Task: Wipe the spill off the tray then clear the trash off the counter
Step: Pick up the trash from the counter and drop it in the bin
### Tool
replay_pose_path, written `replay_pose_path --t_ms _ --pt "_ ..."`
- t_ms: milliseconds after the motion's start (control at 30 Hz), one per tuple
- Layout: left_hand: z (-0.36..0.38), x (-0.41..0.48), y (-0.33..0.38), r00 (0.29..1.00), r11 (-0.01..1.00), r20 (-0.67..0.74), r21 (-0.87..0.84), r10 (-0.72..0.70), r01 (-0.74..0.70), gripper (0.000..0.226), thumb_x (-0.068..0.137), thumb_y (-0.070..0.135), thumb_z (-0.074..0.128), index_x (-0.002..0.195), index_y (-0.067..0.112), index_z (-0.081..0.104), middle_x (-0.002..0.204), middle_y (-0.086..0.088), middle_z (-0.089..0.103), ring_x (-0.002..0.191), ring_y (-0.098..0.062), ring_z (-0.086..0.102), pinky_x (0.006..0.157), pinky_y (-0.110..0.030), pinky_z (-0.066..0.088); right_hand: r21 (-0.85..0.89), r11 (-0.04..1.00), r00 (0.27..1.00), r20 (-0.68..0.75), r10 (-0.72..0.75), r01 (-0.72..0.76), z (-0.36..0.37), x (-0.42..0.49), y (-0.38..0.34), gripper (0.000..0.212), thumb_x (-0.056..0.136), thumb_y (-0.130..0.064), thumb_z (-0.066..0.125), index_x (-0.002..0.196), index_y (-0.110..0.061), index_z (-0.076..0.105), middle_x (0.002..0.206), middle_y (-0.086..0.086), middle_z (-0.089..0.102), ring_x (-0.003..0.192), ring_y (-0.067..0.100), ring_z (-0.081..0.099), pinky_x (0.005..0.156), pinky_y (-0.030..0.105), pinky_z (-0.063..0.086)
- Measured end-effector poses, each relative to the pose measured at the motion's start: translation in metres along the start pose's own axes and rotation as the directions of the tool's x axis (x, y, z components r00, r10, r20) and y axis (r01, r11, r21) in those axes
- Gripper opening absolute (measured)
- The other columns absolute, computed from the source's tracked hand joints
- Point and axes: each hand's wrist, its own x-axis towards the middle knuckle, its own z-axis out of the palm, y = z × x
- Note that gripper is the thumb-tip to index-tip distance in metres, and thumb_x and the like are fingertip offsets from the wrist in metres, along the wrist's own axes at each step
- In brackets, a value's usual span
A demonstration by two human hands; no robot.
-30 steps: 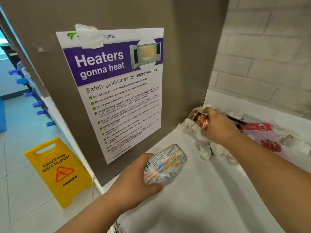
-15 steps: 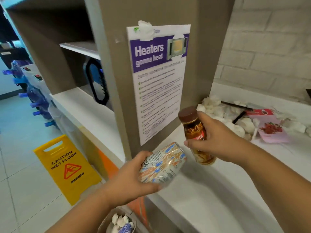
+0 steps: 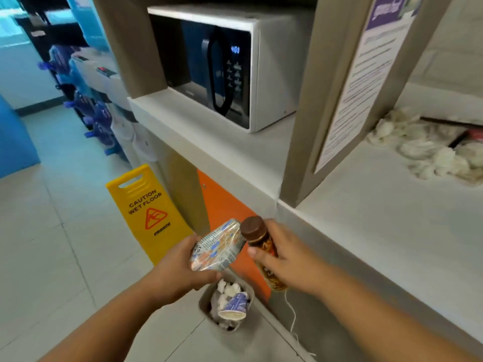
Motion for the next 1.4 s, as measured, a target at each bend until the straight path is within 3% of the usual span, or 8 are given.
replay_pose_path --t_ms 167,367,600,767,900,1133,1267,1400 --pt "0.020 0.015 -0.060 0.972 0.976 -0.080 0.002 -0.219 0.220 0.060 0.065 0.039 0.082 0.113 0.026 0.049 0.088 0.003 0.066 0.061 -0.011 0.062 0.056 -0.028 0.053 -0.208 0.978 0.998 0.065 -0.006 0.019 0.056 0.017 0.037 0.044 0.080 -0.049 0.061 0.113 -0.022 0.052 0.109 -0.008 0.050 0.104 0.013 0.040 0.089 0.029 0.037" --pt "0.054 0.049 -0.121 0.895 0.894 -0.103 -0.166 -0.434 0.415 0.057 0.077 0.024 0.072 0.124 0.023 0.041 0.094 0.000 0.063 0.067 -0.019 0.061 0.061 -0.033 0.055 -0.203 0.977 0.981 0.167 0.097 -0.062 0.120 0.049 0.103 0.037 0.079 -0.024 0.062 0.113 -0.034 0.049 0.115 -0.016 0.048 0.102 0.013 0.050 0.072 0.025 0.036" --pt "0.100 0.084 -0.211 0.819 0.818 -0.116 -0.221 -0.562 0.530 0.069 0.073 0.048 0.074 0.120 0.025 0.029 0.083 0.002 0.068 0.055 -0.014 0.059 0.057 -0.029 0.051 -0.237 0.967 0.935 0.312 0.168 -0.094 0.210 0.078 0.184 0.029 0.083 -0.011 0.053 0.108 -0.025 0.055 0.119 -0.009 0.048 0.102 0.020 0.051 0.072 0.024 0.032" --pt "0.133 0.112 -0.280 0.746 0.758 -0.164 -0.257 -0.646 0.599 0.062 0.069 0.047 0.079 0.109 0.023 0.038 0.091 0.003 0.067 0.065 -0.019 0.062 0.063 -0.035 0.054 -0.232 0.962 0.902 0.369 0.222 -0.142 0.280 0.092 0.243 0.027 0.082 -0.005 0.053 0.101 -0.024 0.054 0.120 -0.010 0.040 0.100 0.022 0.052 0.081 0.037 0.047" --pt "0.160 0.137 -0.329 0.741 0.774 -0.223 -0.170 -0.633 0.610 0.049 0.073 0.041 0.077 0.103 0.023 0.043 0.086 0.000 0.063 0.065 -0.020 0.061 0.056 -0.029 0.047 -0.204 0.965 0.891 0.389 0.236 -0.166 0.325 0.106 0.282 0.033 0.087 -0.006 0.049 0.113 -0.026 0.056 0.129 -0.011 0.037 0.110 0.020 0.049 0.088 0.034 0.046" --pt "0.200 0.166 -0.392 0.758 0.797 -0.348 0.044 -0.553 0.602 0.033 0.081 0.036 0.066 0.085 0.028 0.035 0.079 0.005 0.057 0.063 -0.018 0.055 0.049 -0.029 0.038 -0.143 0.963 0.871 0.410 0.269 -0.230 0.384 0.121 0.329 0.033 0.090 -0.007 0.049 0.116 -0.025 0.059 0.129 -0.013 0.039 0.109 0.015 0.050 0.084 0.023 0.042" --pt "0.215 0.177 -0.405 0.789 0.835 -0.350 0.033 -0.504 0.549 0.022 0.081 0.017 0.066 0.087 0.021 0.045 0.099 0.002 0.053 0.081 -0.022 0.057 0.065 -0.028 0.038 -0.191 0.957 0.798 0.530 0.288 -0.218 0.404 0.124 0.338 0.058 0.088 -0.001 0.050 0.138 -0.029 0.043 0.150 -0.009 0.020 0.131 0.018 0.037 0.103 0.028 0.038" --pt "0.224 0.181 -0.412 0.843 0.834 -0.206 0.155 -0.498 0.530 0.044 0.083 0.016 0.066 0.123 0.016 0.048 0.139 -0.001 0.039 0.115 -0.024 0.053 0.088 -0.029 0.043 -0.272 0.929 0.690 0.623 0.368 -0.250 0.410 0.125 0.337 0.072 0.090 0.001 0.045 0.148 -0.035 0.021 0.157 -0.017 0.002 0.138 0.024 0.030 0.106 0.035 0.039"
